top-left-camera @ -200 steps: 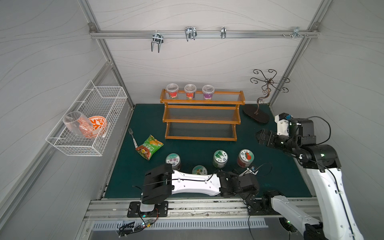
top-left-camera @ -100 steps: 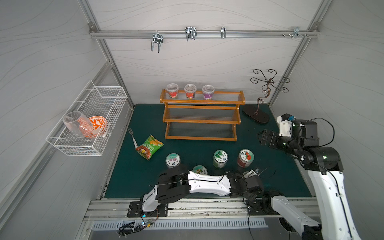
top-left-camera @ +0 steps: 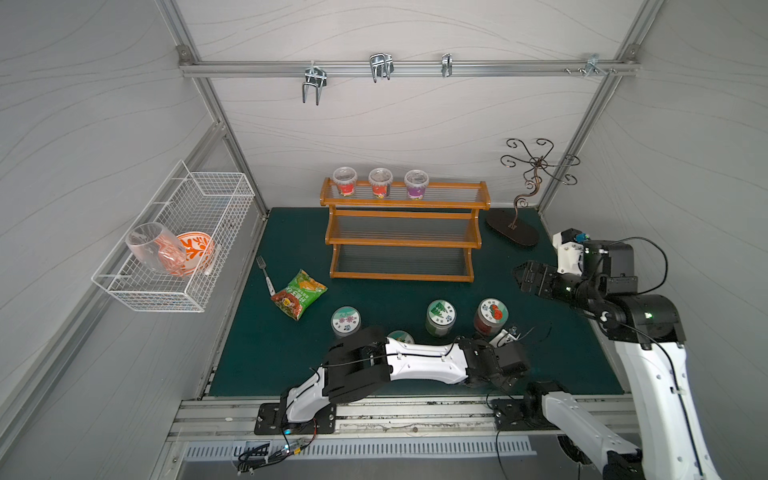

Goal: Place the seed container on the shelf
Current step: Pick up the seed jar at the center of the board.

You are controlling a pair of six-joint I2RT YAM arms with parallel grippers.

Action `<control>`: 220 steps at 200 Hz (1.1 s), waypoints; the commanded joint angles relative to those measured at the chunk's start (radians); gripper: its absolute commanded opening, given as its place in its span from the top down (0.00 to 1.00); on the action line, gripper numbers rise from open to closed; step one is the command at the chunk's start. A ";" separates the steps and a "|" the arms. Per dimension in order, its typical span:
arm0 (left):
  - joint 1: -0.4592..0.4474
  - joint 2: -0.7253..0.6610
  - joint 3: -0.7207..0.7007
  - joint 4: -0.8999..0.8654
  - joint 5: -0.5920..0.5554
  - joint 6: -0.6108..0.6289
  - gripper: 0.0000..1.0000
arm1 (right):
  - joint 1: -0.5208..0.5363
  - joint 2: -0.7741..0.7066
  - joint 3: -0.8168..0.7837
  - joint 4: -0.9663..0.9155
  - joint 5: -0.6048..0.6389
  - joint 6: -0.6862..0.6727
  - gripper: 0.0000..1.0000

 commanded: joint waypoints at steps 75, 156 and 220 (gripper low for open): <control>0.019 0.029 0.054 -0.020 -0.005 -0.021 0.11 | -0.015 0.000 -0.004 0.002 -0.018 -0.025 0.01; 0.018 0.030 0.049 -0.032 0.025 -0.045 0.10 | -0.019 0.000 -0.017 0.009 -0.028 -0.025 0.01; 0.008 0.012 0.045 -0.038 0.007 -0.038 0.04 | -0.020 -0.002 -0.029 0.009 -0.041 -0.021 0.01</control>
